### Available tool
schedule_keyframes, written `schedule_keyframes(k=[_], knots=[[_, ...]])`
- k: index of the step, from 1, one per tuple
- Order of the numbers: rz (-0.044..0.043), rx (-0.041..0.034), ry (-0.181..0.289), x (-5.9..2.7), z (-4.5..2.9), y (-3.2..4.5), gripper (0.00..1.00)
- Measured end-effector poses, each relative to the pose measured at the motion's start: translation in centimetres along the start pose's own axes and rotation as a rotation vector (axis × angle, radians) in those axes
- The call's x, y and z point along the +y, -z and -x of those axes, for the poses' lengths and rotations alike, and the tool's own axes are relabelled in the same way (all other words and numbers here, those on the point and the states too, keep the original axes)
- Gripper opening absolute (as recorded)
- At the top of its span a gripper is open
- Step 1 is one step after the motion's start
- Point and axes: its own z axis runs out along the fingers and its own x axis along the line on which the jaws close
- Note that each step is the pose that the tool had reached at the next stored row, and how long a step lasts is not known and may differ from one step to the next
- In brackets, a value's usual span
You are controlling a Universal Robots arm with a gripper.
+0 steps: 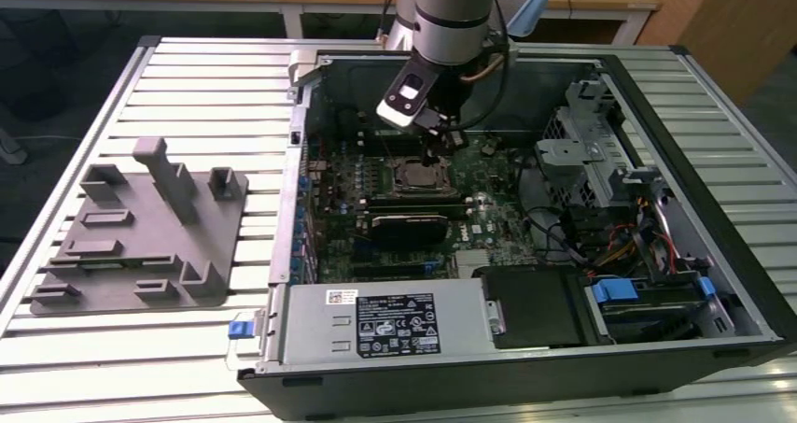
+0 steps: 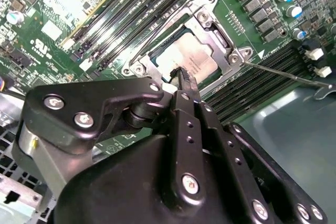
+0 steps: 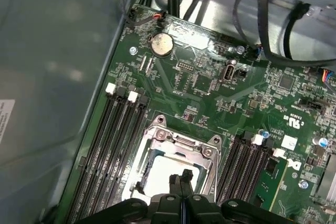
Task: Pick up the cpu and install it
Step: 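Close the cpu cover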
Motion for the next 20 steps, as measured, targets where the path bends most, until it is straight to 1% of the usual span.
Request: schedule_keyframes(k=[12, 20], knots=[[-0.0004, 0.0002, 0.093, 0.0, 0.0, 0.0, 0.11], [-0.0006, 0.0004, 0.143, 0.0, 0.0, 0.0, 0.11]])
